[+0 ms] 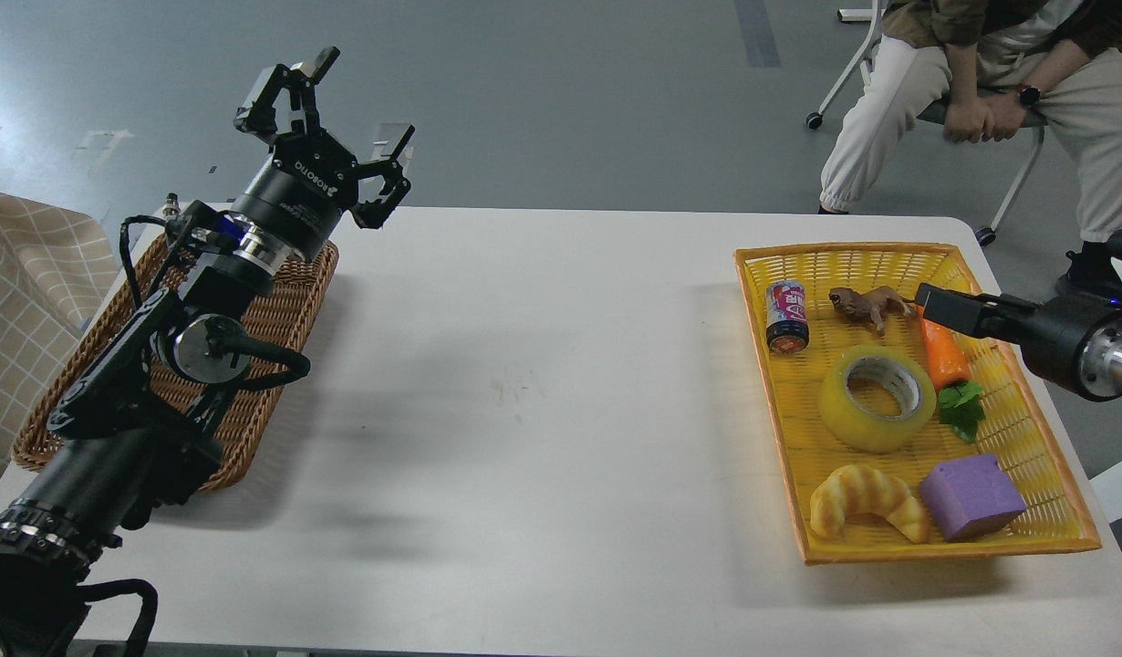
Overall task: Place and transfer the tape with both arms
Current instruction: 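Lower the right gripper into the tray toward the tape roll, then close the right gripper on the tape roll's rim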
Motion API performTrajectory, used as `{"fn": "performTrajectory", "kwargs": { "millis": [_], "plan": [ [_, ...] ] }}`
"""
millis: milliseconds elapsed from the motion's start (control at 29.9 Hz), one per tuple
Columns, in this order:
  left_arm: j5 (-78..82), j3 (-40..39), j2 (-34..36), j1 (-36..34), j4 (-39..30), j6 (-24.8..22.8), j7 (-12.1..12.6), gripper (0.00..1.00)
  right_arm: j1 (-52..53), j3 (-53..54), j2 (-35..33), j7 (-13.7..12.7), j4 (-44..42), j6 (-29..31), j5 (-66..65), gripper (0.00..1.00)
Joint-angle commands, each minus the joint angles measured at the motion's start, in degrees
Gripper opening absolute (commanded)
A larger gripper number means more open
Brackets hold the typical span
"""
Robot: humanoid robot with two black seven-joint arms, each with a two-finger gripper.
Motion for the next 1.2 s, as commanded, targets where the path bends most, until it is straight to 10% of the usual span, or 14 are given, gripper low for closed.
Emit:
{"fn": "performTrajectory", "kwargs": {
  "millis": [0, 1170],
  "plan": [
    [0.0, -0.01, 0.11, 0.0, -0.08, 0.0, 0.0, 0.98, -1.85, -0.02, 2.07, 0.0, -1.8, 0.02, -1.6, 1.0],
    [0.0, 0.08, -0.6, 0.17, -0.08, 0.0, 0.0, 0.98, -0.71, -7.13, 7.26, 0.0, -8.13, 0.02, -8.46, 0.78]
  ]
}}
